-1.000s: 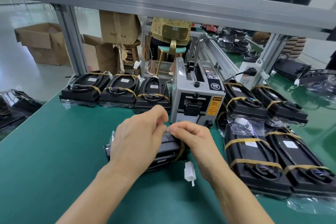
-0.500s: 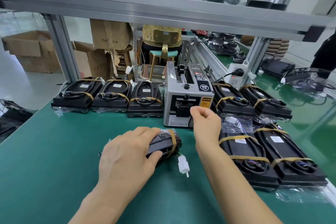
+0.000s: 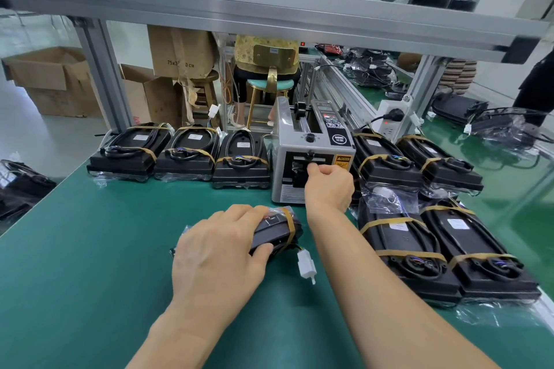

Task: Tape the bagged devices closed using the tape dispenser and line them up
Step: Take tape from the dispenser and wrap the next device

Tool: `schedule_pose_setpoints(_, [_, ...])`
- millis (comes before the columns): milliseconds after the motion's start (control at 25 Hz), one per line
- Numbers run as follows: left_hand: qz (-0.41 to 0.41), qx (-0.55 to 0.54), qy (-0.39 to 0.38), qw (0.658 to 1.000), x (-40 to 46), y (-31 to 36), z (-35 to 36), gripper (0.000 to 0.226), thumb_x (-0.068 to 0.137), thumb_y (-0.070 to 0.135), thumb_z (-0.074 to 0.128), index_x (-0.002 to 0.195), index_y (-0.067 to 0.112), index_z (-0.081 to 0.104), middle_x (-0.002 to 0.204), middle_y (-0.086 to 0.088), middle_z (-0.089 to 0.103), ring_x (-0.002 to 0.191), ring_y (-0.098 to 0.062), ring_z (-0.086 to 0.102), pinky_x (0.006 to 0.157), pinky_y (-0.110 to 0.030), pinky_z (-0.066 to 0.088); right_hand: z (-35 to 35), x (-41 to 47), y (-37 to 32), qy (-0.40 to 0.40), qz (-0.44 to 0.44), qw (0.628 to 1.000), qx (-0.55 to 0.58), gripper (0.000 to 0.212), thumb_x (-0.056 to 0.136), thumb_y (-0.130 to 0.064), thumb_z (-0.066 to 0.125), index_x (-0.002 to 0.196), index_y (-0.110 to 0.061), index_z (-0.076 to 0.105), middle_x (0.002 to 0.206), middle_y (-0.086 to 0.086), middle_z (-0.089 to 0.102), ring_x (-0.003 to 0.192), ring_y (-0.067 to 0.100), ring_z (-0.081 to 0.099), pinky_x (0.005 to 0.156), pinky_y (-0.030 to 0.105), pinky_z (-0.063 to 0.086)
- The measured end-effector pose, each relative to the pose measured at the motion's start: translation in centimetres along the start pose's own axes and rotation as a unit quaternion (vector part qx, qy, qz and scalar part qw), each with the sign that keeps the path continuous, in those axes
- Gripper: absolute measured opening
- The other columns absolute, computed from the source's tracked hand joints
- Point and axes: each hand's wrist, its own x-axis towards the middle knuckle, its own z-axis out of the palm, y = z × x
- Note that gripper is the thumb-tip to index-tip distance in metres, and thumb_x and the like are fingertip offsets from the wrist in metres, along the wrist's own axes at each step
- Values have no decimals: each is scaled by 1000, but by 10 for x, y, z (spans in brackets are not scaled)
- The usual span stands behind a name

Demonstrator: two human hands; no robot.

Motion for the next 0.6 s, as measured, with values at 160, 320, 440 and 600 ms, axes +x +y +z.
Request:
schedule_pose_setpoints(160, [-17,-12,9,1000,1,0,-1,46,48,27,89,91,31,73,81,15,71,64,-16,67,52,-27,48,-14,-9,3,-57,-6,990,125,17,87,-26,68,71,-21,67,76,-9,66,76,10,59,67,23,41])
schedule_pose_setpoints(320, [-44,-28,19,998,2,2,-1,44,47,27,88,88,32,73,76,15,71,63,-17,67,54,-26,48,-45,-44,18,-221,-75,953,191,14,83,-19,72,68,-21,73,67,-13,71,63,-7,62,56,4,44])
schedule_pose_setpoints(440, [-47,-22,25,998,1,2,-1,45,45,28,89,87,31,73,75,14,72,62,-17,67,52,-26,47,-58,-66,29,-275,-112,940,165,15,82,-16,72,67,-18,72,63,-7,66,58,2,54,58,12,45])
schedule_pose_setpoints(600, [-49,-26,26,998,0,3,0,44,46,25,89,87,30,73,77,13,72,63,-18,68,53,-28,49,-66,-81,28,-268,-185,941,97,14,80,-16,75,69,-23,72,70,-5,64,60,-1,51,62,12,41])
